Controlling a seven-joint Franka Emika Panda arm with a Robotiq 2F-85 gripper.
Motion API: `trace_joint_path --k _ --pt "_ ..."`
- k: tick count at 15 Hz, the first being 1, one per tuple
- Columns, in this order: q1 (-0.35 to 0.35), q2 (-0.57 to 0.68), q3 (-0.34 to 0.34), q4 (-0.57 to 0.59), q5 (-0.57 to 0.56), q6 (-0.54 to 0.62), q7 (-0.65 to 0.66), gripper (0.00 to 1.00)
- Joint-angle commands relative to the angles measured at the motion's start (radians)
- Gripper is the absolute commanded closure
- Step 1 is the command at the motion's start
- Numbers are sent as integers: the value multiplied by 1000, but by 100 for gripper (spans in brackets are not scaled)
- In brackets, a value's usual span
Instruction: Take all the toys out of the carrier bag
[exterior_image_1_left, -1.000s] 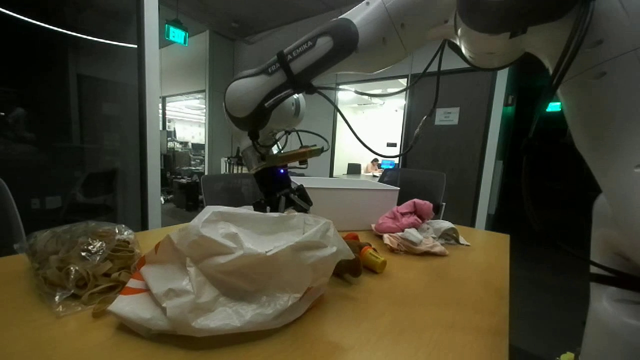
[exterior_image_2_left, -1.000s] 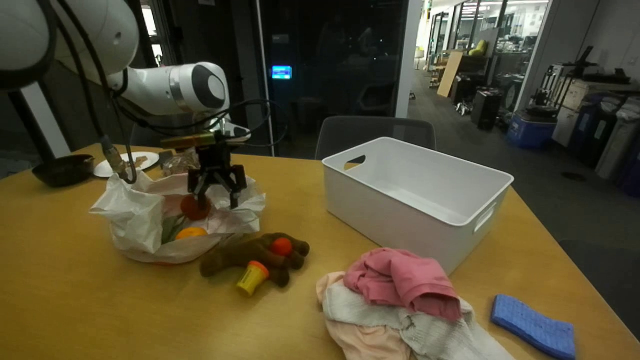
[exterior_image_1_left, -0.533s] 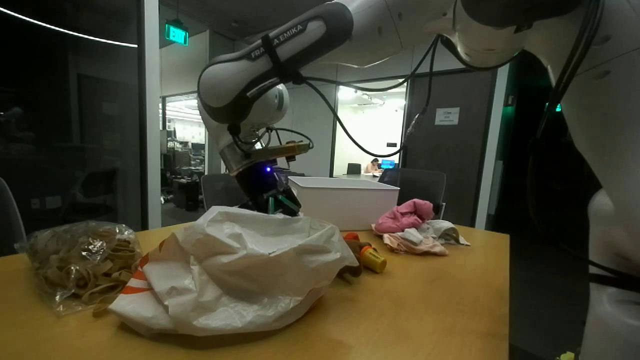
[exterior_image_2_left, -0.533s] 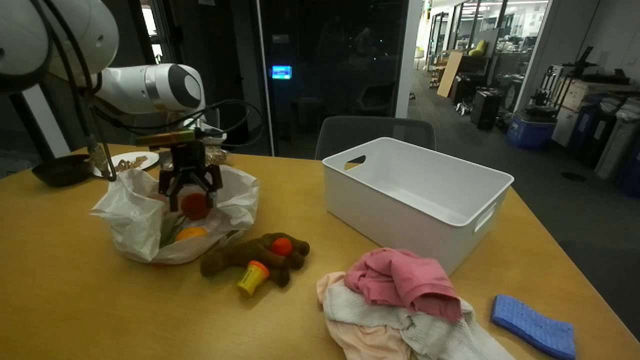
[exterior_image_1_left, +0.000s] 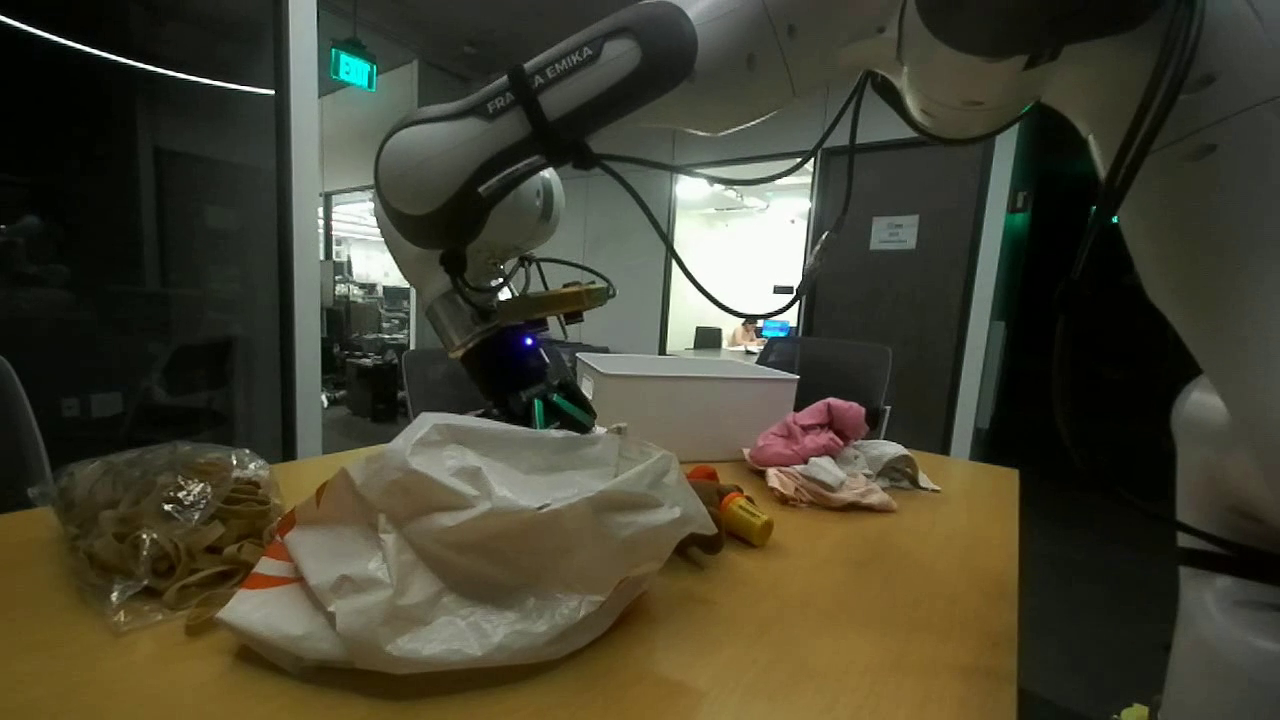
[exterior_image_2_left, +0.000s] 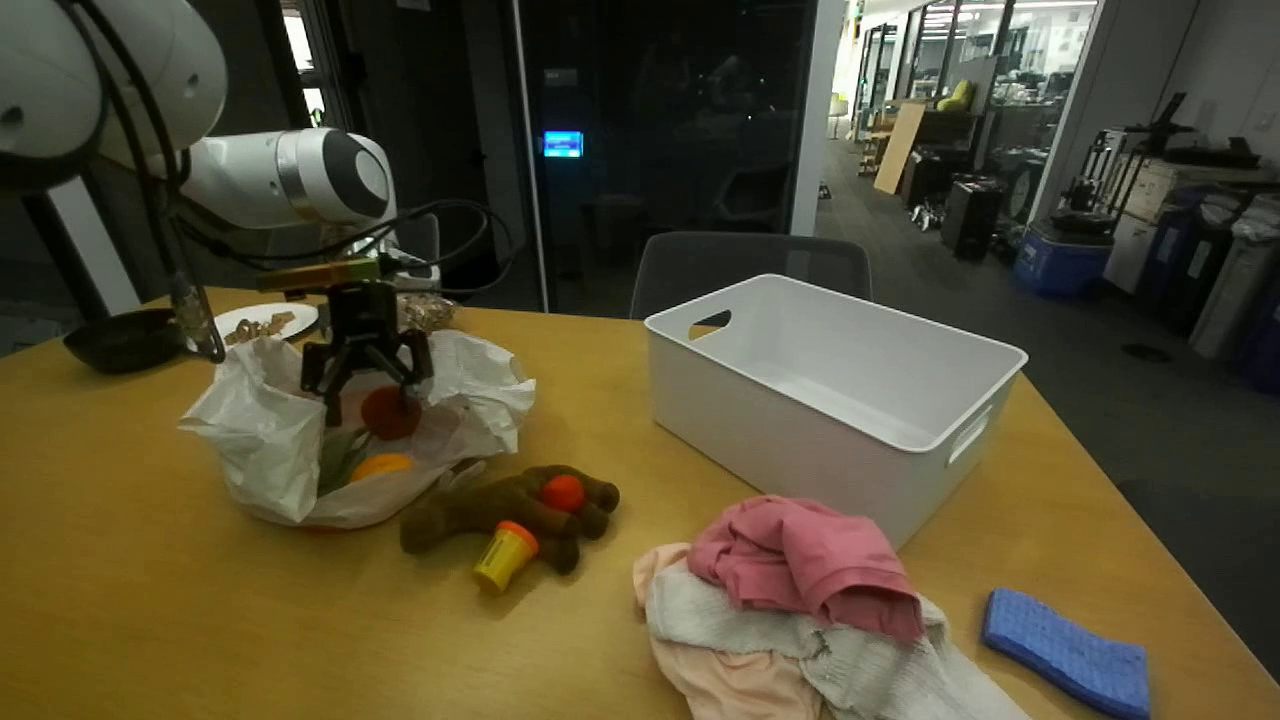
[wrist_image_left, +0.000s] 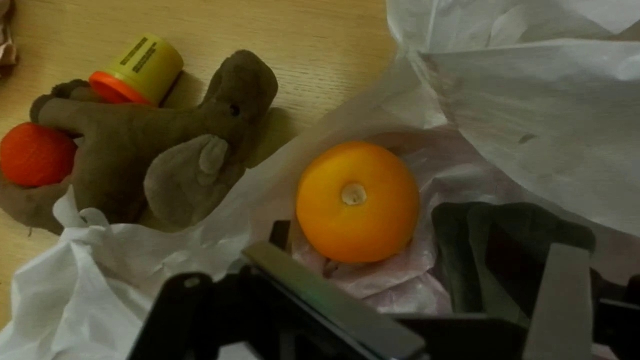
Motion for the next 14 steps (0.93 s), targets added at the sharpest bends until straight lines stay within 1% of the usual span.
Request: trace_joint_path --k 1,3,6,11,14 --pt "4 86 -1 81 -23 -46 -61 0" --pt "12 101 15 91 -22 -33 -112 0" --pt "16 113 45 115 19 -31 -183 0" --pt "22 104 73 145 53 -2 -243 0" --pt "20 123 63 138 32 85 -263 0"
